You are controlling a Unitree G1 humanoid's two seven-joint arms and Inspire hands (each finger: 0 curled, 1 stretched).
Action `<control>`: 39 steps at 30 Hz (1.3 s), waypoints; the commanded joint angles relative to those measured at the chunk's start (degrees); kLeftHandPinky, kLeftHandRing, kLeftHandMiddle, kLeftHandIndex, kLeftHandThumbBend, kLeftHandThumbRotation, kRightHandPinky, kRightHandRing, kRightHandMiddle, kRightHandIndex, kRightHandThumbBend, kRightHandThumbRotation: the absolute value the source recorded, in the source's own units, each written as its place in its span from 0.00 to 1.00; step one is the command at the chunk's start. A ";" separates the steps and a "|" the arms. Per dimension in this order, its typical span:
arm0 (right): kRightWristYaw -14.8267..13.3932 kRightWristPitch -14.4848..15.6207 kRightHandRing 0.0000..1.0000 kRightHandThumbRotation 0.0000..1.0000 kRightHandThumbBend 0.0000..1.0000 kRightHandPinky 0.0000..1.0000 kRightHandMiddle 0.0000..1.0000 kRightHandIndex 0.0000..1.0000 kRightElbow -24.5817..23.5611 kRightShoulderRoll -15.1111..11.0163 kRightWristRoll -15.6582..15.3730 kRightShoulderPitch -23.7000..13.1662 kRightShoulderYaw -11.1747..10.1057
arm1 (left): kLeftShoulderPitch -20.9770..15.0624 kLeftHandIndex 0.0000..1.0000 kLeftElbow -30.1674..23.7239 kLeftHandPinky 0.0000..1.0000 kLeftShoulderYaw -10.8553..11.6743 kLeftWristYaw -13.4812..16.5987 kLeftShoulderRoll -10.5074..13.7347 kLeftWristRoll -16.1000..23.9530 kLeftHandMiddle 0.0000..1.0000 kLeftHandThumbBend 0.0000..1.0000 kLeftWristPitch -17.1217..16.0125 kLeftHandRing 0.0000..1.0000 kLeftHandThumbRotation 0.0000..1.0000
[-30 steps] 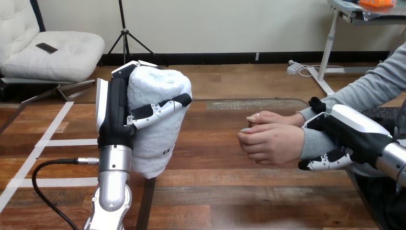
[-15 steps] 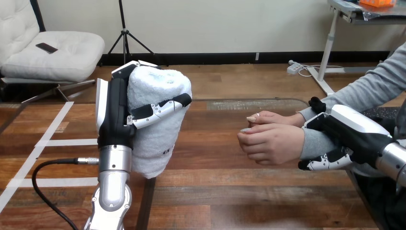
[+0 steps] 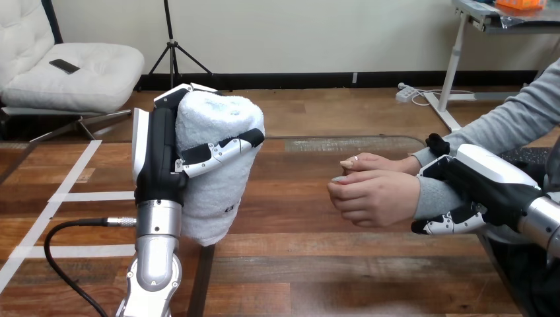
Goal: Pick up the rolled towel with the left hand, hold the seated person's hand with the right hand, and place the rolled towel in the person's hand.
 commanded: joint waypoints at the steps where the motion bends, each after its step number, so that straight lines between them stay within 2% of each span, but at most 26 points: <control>1: -1.57 -1.76 0.26 0.00 0.57 0.22 0.33 0.37 -0.02 0.94 0.37 -3.27 -0.83 | -4.88 0.40 -2.44 0.35 0.05 0.39 0.86 -0.01 0.40 0.67 -1.38 0.38 0.00; 39: -0.99 -2.34 0.26 0.00 0.56 0.22 0.32 0.37 0.13 0.96 1.03 -2.91 -1.14 | -4.64 0.40 -2.15 0.36 -0.06 0.86 0.75 0.23 0.40 0.67 -1.88 0.39 0.00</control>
